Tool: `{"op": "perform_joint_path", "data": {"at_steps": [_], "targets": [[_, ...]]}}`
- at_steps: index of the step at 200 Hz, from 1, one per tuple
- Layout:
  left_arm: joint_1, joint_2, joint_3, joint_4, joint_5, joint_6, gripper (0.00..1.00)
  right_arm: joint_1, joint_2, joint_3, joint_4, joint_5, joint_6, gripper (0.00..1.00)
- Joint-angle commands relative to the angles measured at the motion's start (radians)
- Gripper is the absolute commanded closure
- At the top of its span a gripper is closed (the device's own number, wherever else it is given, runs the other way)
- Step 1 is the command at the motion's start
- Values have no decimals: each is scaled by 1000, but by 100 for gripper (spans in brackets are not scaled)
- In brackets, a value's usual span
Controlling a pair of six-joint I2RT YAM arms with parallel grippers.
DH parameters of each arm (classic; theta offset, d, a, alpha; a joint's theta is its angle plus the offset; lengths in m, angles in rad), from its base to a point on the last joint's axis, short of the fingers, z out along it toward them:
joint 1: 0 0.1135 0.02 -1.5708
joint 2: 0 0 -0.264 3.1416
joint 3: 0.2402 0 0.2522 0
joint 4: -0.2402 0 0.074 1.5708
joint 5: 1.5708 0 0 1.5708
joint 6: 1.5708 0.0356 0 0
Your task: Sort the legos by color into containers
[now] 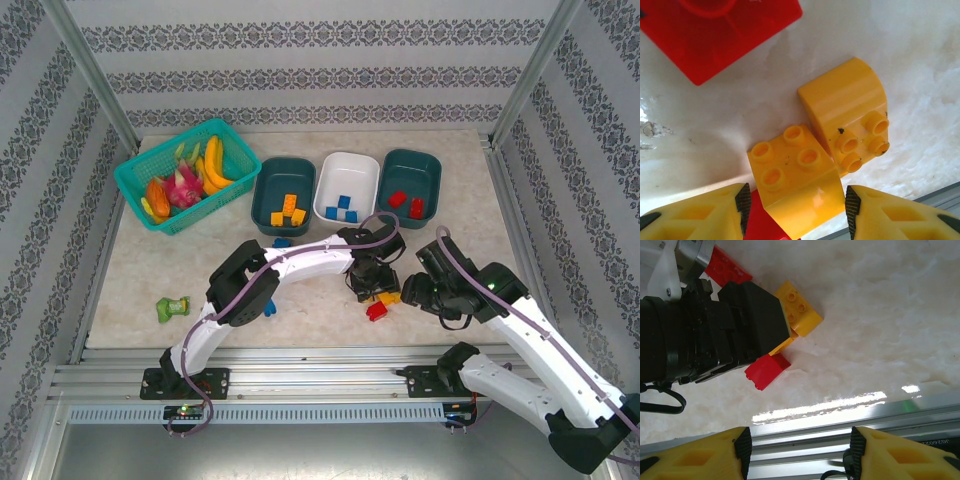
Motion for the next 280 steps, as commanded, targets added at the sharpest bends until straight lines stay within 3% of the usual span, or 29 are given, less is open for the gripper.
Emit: {"op": "perform_joint_path", "data": {"at_steps": [1,94,137,175,236,280], "targets": [[-9,12,21,-64,-36,12,48,9,4,0,11,5,2,43],[21,-41,9,-200,-219,92,54,9,29,21,23,4,-3,43],[21,-52,3,-199,-229,104,42,9,45,20,35,-4,-11,43],[21,-16,23,-235,-219,120,42,9,55,20,42,-9,-17,43],[21,-19,30,-229,-245,150,59,9,50,10,55,-19,-24,43],[55,-115,26,-259,-302,184,65,9,50,24,91,-41,-66,44]]}}
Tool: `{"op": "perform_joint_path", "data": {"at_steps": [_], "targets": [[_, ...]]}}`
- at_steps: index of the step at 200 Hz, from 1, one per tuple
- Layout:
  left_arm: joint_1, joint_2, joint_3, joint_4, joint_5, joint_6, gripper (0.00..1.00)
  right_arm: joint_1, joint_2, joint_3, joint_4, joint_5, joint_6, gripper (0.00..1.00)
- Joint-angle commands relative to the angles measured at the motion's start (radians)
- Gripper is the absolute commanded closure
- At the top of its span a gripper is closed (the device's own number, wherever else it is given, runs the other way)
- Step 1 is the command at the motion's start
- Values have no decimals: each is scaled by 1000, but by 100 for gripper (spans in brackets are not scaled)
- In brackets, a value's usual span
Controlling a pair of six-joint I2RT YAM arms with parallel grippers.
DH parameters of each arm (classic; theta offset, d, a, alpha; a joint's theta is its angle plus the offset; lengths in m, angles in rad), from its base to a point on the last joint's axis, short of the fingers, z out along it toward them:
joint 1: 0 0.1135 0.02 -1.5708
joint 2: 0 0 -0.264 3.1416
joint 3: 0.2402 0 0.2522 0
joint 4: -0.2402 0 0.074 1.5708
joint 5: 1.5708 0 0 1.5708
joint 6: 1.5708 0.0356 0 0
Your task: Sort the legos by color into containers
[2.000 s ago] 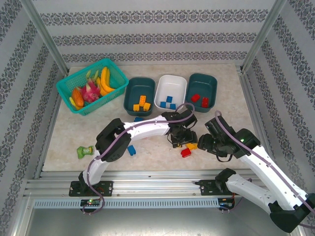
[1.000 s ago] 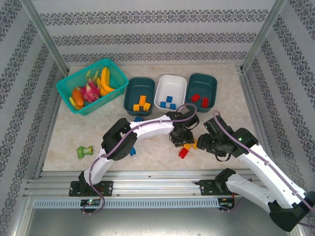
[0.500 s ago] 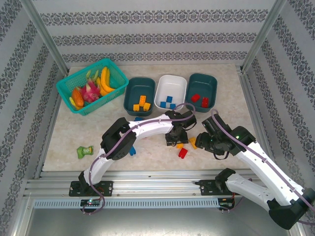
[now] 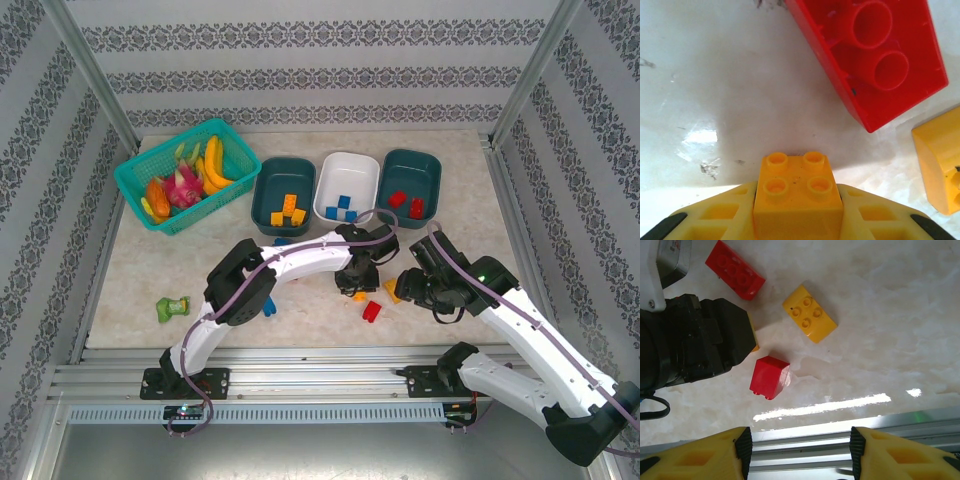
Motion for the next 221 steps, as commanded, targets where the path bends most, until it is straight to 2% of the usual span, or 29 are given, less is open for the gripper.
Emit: {"op": "perform_joint_path", "data": {"at_steps": [1,44,80,106,128,157,221], "targets": [[39,-103,16,-64,-61,44,65,8,-4,24,30,-21,-40,44],[152,-257,-21,-117,-98,106,65,9,11,44,173,-101,-111,42],[315,-338,-53,-161,-109,216,65,5,82,2,528,-313,-99,38],[447,-322,-33,-178,-107,301,65,21,153,-20,824,-351,-55,37],[538,-262,31,-186,-140,375,66,21,234,15,933,-337,-47,36],[613,-139,162,-205,-179,448,66,20,345,95,930,-340,-57,36],[661,147,476,-246,-221,539,65,10,459,141,993,-368,-21,35]]}}
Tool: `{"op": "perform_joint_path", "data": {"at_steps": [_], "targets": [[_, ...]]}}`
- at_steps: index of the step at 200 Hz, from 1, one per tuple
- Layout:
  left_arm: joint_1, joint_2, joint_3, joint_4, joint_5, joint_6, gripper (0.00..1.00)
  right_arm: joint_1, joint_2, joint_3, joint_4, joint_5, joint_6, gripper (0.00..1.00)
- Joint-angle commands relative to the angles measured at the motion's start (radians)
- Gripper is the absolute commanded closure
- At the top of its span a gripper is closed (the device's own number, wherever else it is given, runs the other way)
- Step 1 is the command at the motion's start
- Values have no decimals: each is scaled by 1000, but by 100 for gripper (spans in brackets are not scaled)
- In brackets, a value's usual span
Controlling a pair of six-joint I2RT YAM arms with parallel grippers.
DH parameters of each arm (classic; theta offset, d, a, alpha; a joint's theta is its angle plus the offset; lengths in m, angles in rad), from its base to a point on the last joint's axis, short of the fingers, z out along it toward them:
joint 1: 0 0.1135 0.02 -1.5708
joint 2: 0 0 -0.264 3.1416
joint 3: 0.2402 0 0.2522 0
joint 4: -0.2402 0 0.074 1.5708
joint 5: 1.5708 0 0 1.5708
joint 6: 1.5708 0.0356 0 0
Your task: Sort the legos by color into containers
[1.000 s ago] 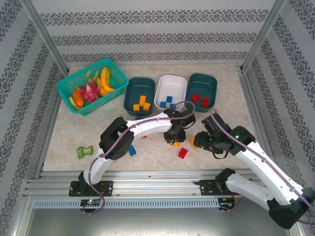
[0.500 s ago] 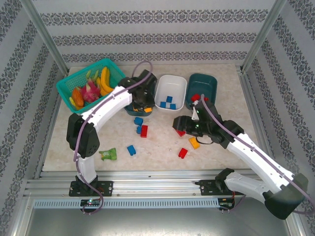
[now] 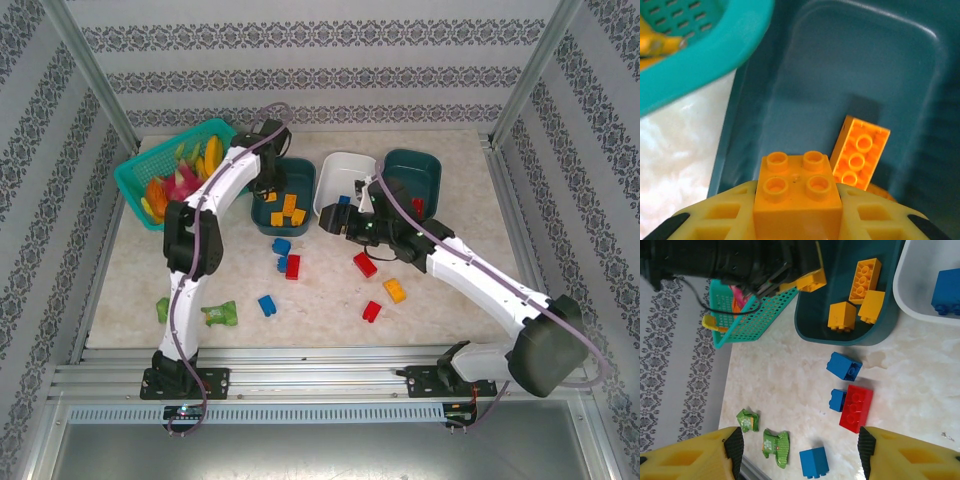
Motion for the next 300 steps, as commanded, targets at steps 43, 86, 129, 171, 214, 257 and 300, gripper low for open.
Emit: {"op": "perform_joint_path", "data": {"at_steps": [43,86,129,171,214,257,300], "targets": [[15,120,108,-67,-20,56,64,-26,49,44,29,-40,26,35],[11,121,92,-70,1,58,50,-35,65,55,0,-43,15,35],[6,45,94,-71,-2,49,43,-32,68,82,-93,-6,-48,35],[-7,-139,35,-64,-5,12,39,55,100,158,-276,102,-225,35],[-5,-517,-330,17,6,-55,36,242,193,215,-375,200,-313,35],[-6,-1009,-810,21,45,-110,31,429,378,328,-454,248,-304,28],[-6,-1496,-1076,-182,91,-167,20,513,573,462,-528,262,-226,23]]}}
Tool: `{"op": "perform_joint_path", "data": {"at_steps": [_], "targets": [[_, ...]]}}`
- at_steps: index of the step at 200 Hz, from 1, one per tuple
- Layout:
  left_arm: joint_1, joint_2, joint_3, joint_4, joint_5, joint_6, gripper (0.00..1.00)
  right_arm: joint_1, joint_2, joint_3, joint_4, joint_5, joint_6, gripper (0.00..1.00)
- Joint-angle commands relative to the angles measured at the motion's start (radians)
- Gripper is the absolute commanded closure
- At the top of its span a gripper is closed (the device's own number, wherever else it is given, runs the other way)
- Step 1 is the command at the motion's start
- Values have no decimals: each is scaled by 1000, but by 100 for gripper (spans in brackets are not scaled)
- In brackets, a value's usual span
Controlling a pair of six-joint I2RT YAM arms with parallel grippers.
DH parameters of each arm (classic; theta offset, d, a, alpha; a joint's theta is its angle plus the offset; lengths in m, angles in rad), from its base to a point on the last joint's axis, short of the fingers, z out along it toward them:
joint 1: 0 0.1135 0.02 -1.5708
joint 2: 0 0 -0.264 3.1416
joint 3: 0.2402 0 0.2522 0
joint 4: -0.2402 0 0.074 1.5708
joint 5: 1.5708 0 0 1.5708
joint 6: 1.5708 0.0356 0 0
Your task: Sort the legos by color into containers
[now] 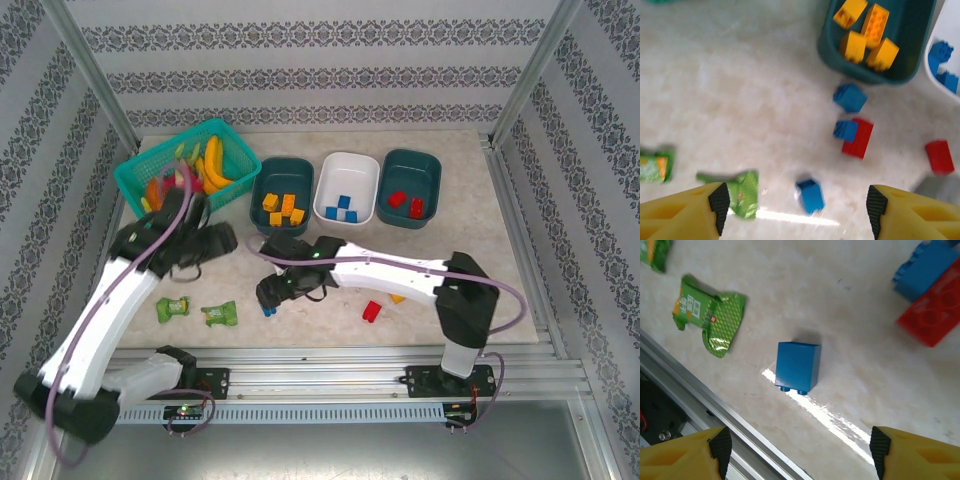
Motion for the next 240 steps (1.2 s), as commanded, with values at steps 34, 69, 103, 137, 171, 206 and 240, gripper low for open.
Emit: {"op": "perform_joint_path", "data": {"at_steps": [34,69,103,137,171,206,240], "targets": [[-3,-405,-101,-284,127,-51,10,63,218,177,-137,67,100,21],[-4,-524,-143,-309,222,-70,9,73,320,258,-171,100,144,23],[-3,-550,-161,-308,255,-85,9,72,398,327,-204,128,148,32],[-4,-554,-159,-302,271,-69,9,72,426,349,-216,146,149,45],[-3,-556,-166,-276,291,-72,10,71,408,350,-227,164,154,66],[-3,-525,-168,-173,350,-67,11,47,269,331,-251,246,152,69],[-3,-391,-159,34,434,-50,11,-67,110,293,-283,304,126,69]]}}
